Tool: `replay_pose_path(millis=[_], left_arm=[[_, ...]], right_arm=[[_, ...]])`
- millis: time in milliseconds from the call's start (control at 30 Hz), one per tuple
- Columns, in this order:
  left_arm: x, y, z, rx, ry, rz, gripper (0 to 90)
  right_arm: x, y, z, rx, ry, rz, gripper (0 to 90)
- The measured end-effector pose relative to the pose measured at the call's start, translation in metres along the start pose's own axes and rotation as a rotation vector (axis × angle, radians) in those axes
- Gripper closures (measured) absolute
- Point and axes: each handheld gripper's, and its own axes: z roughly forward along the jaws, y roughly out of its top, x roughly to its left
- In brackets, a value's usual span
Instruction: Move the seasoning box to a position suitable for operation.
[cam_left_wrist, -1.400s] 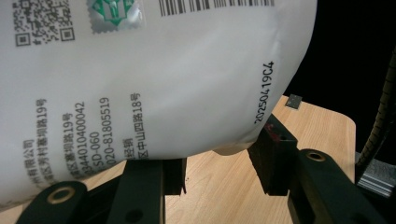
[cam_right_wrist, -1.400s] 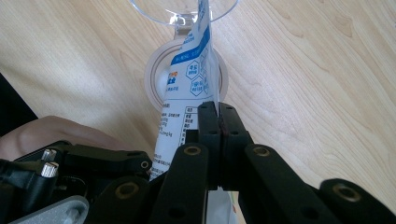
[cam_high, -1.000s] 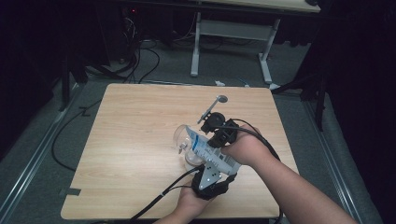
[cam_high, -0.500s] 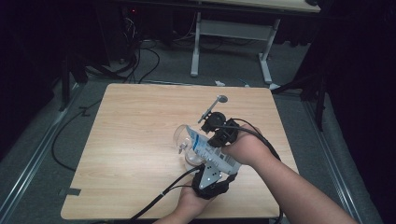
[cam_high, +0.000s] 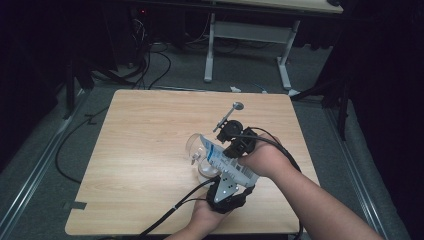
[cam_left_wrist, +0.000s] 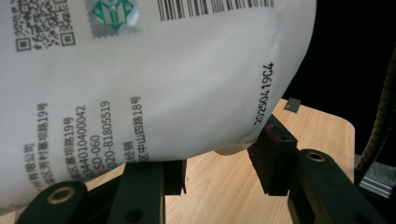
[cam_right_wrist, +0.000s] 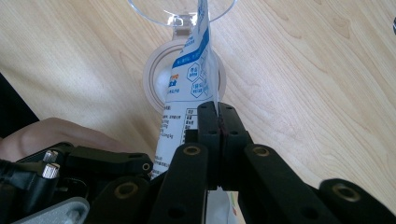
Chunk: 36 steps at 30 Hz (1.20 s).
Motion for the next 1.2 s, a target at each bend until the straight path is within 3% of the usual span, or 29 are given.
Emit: replay_pose_path(millis=[1200], left_arm=[[0.0000,0.0014,-0.0001,-0.001,-0.004,-0.005,60.3]], right_arm=[[0.0000,0.0009,0.0008,-0.002,-0.001,-0.003,90.0]])
